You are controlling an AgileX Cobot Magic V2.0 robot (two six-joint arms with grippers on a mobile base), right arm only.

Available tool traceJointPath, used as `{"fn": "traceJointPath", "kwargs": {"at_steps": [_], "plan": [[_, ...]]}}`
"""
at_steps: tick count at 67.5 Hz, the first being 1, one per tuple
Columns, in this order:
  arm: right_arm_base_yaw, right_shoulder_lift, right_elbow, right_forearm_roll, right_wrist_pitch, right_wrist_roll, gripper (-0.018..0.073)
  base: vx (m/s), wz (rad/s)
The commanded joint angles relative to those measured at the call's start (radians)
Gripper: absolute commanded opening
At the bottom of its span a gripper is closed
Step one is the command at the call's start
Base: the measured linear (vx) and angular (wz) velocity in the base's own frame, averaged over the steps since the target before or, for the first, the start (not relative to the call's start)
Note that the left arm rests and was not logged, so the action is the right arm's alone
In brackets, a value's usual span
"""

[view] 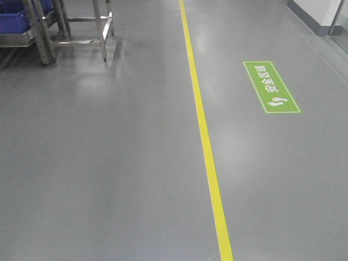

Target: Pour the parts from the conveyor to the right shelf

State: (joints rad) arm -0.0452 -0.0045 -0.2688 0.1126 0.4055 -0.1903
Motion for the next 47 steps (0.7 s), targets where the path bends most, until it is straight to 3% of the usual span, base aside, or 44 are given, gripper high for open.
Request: {"fn": "traceJointPath", "kwargs": {"at_steps": [1, 47], "plan": [[-0.005, 0.014, -0.027, -0.001, -0.075, -0.008, -0.0006, 0.57, -0.18], [-0.005, 0.014, -0.027, -0.001, -0.075, -0.008, -0.0006, 0.62, -0.09]]}}
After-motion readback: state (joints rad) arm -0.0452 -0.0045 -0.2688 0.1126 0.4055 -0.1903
